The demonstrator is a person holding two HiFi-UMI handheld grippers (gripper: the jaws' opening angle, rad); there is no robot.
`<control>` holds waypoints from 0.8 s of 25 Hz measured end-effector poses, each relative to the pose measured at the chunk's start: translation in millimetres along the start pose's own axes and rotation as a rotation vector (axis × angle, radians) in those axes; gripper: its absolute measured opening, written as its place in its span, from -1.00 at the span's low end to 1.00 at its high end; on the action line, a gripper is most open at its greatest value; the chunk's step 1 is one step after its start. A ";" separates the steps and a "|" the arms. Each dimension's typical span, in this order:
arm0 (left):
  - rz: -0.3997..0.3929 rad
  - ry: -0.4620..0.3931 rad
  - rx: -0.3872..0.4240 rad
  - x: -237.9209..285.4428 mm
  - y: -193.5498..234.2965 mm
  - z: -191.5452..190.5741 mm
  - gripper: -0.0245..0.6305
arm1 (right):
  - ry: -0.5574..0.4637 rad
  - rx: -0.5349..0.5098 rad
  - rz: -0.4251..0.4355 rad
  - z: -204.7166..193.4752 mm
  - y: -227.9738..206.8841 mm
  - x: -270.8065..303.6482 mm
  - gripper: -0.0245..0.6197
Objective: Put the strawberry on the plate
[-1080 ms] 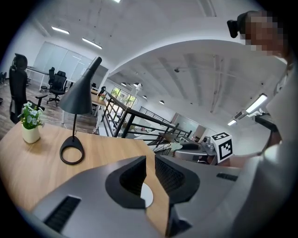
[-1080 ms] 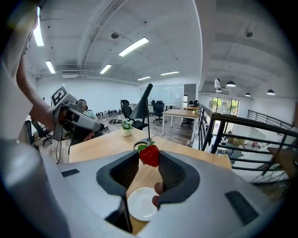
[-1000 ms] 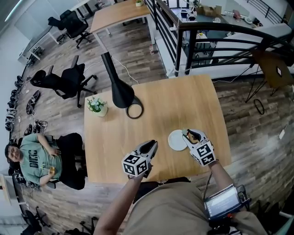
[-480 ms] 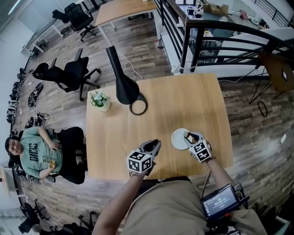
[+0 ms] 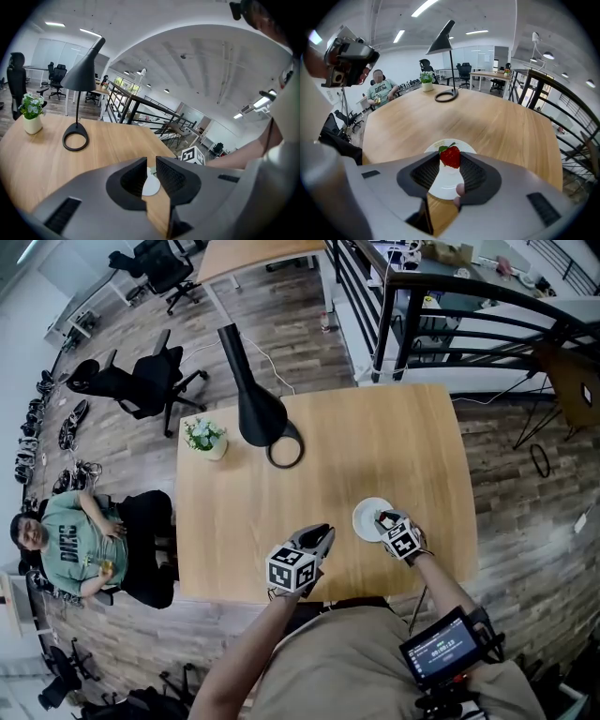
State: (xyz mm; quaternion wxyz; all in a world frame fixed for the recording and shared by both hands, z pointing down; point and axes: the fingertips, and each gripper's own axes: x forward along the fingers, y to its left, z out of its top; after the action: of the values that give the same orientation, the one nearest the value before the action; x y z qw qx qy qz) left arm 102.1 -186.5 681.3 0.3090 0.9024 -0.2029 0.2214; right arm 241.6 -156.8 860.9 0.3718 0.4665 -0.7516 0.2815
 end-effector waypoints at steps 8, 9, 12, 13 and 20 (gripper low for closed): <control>0.017 0.015 -0.016 -4.6 -1.3 -10.7 -0.79 | 0.096 -0.006 0.015 -28.5 3.6 26.0 -0.49; 0.020 0.017 -0.017 -5.1 -0.4 -12.4 -0.79 | 0.100 -0.006 0.015 -30.6 3.5 30.0 -0.49; 0.027 0.019 -0.024 -6.5 1.1 -15.7 -0.79 | 0.111 -0.009 0.016 -36.6 2.3 40.4 -0.49; 0.029 0.019 -0.026 -6.8 1.4 -16.3 -0.79 | 0.116 -0.008 0.017 -37.4 2.5 42.0 -0.49; 0.043 0.017 -0.037 -10.3 2.8 -19.2 -0.79 | 0.127 -0.011 0.009 -41.5 2.1 51.3 -0.49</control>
State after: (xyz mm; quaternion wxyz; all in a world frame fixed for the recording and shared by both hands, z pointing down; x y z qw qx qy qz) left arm 87.0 -173.8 690.8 0.3227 0.8900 -0.2237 0.2317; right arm 237.2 -149.2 926.3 0.4200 0.4422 -0.7301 0.3082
